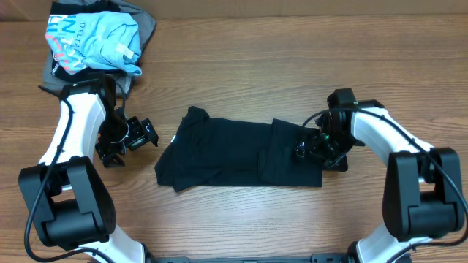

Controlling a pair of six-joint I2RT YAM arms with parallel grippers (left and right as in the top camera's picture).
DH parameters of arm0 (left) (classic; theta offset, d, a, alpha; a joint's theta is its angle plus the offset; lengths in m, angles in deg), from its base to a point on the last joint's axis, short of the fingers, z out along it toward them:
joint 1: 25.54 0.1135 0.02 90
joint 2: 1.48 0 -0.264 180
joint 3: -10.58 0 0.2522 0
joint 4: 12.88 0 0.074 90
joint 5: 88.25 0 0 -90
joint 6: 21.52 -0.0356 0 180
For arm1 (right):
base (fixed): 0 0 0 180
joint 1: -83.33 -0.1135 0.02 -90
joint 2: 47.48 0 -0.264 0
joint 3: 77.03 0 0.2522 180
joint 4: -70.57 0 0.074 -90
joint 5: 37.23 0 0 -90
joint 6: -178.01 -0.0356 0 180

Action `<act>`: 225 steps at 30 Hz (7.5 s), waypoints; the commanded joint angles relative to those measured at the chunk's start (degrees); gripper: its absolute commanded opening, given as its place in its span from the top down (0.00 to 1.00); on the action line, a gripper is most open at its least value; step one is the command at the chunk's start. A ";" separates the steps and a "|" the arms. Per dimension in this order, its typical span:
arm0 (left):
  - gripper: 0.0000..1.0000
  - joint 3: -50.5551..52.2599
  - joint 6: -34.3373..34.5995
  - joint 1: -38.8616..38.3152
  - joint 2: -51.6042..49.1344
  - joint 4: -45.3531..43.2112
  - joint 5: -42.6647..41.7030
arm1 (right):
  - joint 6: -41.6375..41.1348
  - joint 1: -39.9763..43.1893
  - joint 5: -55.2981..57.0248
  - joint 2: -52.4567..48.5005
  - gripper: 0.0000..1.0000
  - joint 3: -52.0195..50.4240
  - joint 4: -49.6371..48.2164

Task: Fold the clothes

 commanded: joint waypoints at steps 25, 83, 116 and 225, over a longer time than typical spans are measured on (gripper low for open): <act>0.00 0.07 -1.25 -0.50 -0.24 0.42 -0.90 | -16.79 11.74 12.83 0.83 0.96 0.46 7.52; 0.00 0.02 -14.34 -24.09 -12.00 -30.91 -27.87 | -14.78 16.13 18.14 11.10 0.00 13.92 22.84; 0.96 -1.79 -0.72 -24.35 -18.21 -17.22 5.33 | -13.97 16.11 18.10 11.10 0.00 12.33 21.73; 0.03 -8.39 -8.04 -35.39 -5.68 -4.22 -27.87 | -10.10 7.37 3.50 9.51 0.00 14.73 14.12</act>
